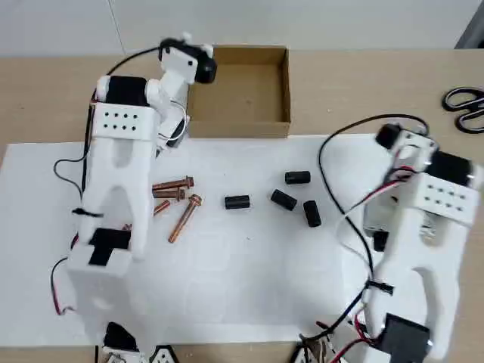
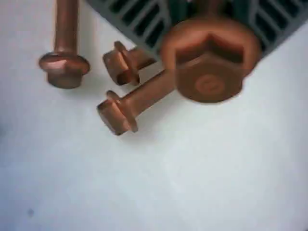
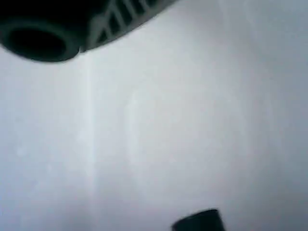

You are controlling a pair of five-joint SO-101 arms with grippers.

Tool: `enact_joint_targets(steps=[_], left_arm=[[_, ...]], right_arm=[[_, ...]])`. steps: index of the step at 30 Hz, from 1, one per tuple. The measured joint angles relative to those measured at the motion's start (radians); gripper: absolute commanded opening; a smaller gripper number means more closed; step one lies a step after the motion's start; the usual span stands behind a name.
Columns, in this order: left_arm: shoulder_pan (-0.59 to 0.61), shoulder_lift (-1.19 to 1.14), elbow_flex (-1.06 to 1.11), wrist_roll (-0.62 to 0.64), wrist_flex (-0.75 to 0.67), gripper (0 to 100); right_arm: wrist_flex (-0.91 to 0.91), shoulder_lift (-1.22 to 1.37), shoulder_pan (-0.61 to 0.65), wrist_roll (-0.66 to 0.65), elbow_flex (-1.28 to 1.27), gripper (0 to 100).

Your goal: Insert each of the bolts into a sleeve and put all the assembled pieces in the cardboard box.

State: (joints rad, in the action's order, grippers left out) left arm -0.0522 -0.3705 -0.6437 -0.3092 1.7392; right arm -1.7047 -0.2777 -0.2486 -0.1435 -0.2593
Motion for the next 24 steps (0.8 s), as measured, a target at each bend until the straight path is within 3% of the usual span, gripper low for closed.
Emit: enact_joint_targets(steps=[7, 13, 16, 24], left_arm=[[-0.015, 0.104, 0.003, 0.164, 0.002, 1], [-0.035, 0.238, 0.003, 0.189, 0.002, 1], [-0.055, 0.328, 0.023, 0.233, 0.002, 1], [-0.060, 0.511, 0.201, 0.517, 0.002, 1]], right_arm=[[0.000, -0.121, 0.215, 0.089, 0.000, 0.4], [0.064, -0.324, 0.338, 0.095, 0.000, 0.4], [0.129, -0.430, 0.359, 0.095, 0.000, 0.3], [0.196, -0.594, 0.367, 0.095, -0.140, 0.3]])
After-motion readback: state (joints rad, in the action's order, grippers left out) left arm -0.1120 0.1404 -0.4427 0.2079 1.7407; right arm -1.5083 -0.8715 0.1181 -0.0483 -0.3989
